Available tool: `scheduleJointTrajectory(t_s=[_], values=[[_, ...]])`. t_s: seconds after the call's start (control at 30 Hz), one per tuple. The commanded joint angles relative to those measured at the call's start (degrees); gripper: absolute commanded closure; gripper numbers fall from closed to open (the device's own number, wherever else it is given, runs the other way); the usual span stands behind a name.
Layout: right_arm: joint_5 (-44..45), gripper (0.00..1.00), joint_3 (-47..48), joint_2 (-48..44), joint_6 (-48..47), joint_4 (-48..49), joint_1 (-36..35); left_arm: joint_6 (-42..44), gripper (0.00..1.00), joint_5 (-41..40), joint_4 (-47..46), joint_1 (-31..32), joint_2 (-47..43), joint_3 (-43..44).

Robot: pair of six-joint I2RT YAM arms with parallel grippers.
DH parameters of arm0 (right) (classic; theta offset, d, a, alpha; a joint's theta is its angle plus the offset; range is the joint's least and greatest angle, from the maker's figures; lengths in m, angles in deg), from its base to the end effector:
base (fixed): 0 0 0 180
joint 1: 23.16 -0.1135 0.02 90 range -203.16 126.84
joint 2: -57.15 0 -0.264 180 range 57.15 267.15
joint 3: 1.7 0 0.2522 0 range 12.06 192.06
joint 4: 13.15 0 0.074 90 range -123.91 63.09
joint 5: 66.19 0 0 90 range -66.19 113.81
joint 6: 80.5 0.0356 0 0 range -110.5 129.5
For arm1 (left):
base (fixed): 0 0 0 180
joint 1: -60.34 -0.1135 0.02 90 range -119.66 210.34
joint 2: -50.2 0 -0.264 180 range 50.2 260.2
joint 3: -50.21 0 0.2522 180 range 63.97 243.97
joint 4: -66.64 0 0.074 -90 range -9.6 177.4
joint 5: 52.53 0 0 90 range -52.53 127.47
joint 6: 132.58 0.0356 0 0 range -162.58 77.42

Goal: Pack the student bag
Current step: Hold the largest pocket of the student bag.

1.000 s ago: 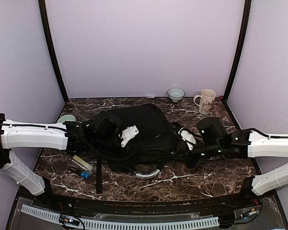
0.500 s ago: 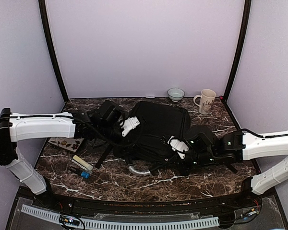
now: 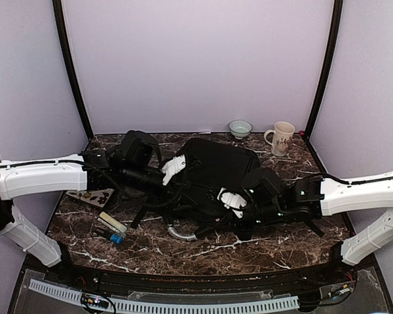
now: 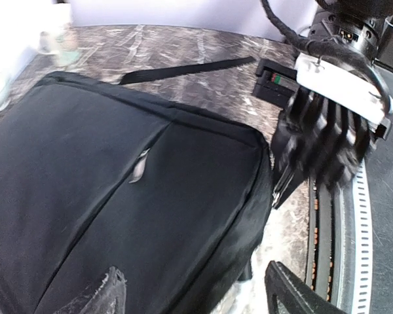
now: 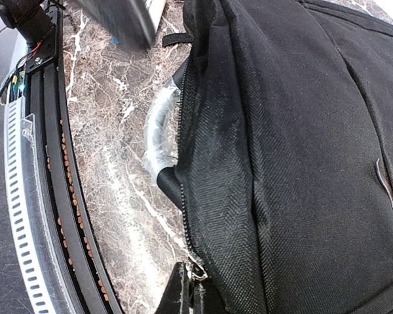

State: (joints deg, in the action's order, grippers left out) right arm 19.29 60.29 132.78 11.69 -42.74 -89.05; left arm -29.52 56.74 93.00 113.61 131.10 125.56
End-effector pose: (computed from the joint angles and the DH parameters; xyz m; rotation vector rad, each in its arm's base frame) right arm 0.1115 0.2561 0.2348 -1.3145 2.0376 0.6661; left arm 0.1823 -0.2640 0.2929 1.3654 1.7134 -0.7641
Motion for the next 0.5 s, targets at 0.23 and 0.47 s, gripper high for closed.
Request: scheduleJointTrajectory(t_s=[0.23,0.47], values=[[-0.84,1.00,2.04,-1.92,0.57,6.30,-0.11,12.55,0.33,13.03,9.69,1.13,11.49,10.96],[0.63,1.00,1.85,-3.10,1.62,6.38,-0.09,14.07,0.36,15.19,7.76,1.58,11.51,8.92]])
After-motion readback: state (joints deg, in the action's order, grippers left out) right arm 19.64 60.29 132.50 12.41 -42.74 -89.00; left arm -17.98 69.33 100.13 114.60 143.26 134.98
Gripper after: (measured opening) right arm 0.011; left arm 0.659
